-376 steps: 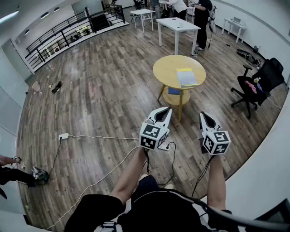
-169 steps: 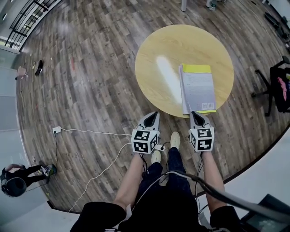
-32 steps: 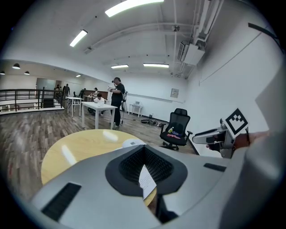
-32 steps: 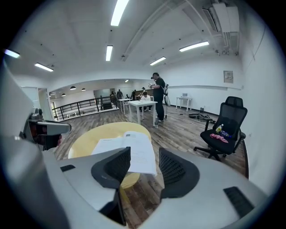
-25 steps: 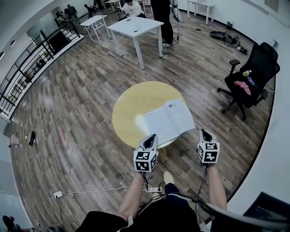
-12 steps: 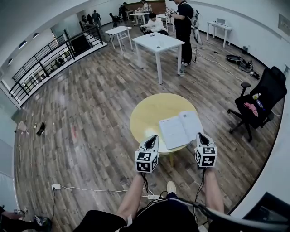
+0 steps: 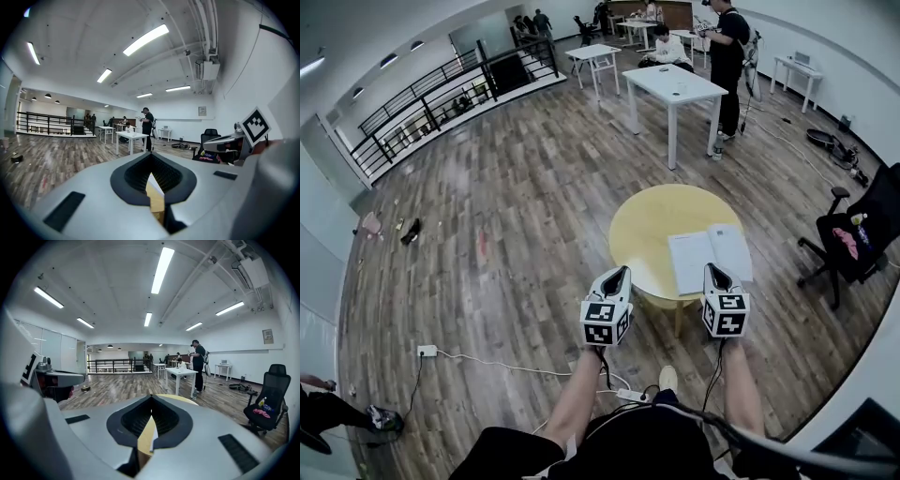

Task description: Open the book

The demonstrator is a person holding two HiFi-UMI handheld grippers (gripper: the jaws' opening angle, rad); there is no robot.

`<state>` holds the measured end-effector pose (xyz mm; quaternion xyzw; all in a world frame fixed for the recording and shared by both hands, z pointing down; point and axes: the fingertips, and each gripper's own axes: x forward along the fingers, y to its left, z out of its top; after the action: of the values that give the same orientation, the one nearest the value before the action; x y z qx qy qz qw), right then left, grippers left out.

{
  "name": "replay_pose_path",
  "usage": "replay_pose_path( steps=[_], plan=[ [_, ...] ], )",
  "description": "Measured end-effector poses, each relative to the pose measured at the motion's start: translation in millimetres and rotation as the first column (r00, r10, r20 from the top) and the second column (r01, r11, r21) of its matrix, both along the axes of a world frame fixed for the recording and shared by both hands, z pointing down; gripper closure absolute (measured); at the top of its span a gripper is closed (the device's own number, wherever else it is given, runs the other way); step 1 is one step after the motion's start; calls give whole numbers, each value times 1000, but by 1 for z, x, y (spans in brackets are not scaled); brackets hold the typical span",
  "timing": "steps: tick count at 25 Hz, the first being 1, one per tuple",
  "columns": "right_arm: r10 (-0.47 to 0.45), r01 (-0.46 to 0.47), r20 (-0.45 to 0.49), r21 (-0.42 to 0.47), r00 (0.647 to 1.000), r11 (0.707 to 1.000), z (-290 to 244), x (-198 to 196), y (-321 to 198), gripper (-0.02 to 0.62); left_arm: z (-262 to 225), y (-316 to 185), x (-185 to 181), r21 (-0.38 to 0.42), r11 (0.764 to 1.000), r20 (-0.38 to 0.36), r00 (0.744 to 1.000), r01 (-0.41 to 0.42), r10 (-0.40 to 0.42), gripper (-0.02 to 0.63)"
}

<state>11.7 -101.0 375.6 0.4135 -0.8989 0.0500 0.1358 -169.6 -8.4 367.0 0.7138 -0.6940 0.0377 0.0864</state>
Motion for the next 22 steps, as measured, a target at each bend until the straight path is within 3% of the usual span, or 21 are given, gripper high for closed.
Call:
replay_pose_path(
  steps=[8, 22],
  plan=[
    [-54, 54, -8, 8, 999, 999, -4, -46, 43, 592, -7, 40, -33, 15, 999, -6, 999, 35, -35, 607],
    [-52, 52, 3, -17, 999, 999, 1, -57, 66, 592, -5, 56, -39, 6, 1000, -17, 1000, 24, -24, 607]
  ],
)
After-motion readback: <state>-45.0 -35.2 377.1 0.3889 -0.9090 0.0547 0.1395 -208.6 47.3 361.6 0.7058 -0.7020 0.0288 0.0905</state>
